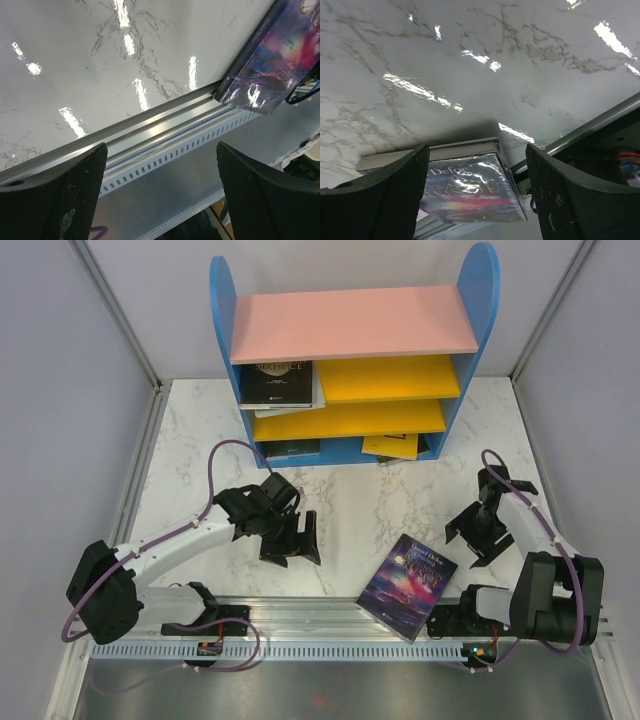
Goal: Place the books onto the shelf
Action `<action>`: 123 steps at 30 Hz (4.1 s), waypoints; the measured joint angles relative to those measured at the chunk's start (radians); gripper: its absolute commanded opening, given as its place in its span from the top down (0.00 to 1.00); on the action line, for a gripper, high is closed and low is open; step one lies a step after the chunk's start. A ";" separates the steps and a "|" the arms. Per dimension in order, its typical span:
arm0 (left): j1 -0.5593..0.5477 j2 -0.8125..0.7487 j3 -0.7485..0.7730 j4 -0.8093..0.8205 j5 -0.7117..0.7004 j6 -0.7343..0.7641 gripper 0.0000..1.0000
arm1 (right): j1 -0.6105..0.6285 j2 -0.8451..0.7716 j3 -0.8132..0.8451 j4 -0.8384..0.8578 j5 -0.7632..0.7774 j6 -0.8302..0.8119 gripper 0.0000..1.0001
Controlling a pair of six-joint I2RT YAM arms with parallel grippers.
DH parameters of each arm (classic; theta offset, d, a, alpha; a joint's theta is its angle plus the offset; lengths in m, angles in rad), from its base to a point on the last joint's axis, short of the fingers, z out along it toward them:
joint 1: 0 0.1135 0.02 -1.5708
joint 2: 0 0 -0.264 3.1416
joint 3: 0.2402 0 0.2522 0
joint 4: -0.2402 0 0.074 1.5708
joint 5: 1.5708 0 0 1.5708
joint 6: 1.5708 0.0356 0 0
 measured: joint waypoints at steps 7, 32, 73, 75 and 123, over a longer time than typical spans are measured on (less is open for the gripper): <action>0.000 -0.023 -0.012 -0.003 -0.001 0.000 0.09 | 0.001 -0.040 -0.106 0.024 -0.019 0.008 0.20; 0.000 0.002 -0.060 0.040 0.013 -0.005 0.09 | 0.652 0.175 -0.058 0.707 -0.335 0.632 0.20; -0.280 0.021 -0.510 0.891 0.104 -0.528 0.19 | 0.943 -0.142 -0.558 1.137 -0.560 0.514 0.21; -0.295 -0.019 -0.546 0.920 0.068 -0.562 0.22 | 0.941 -0.135 -0.588 1.217 -0.575 0.546 0.21; -0.131 -0.686 -0.212 0.333 -0.245 -0.550 0.72 | 0.936 -0.094 -0.386 1.878 -0.343 0.842 1.00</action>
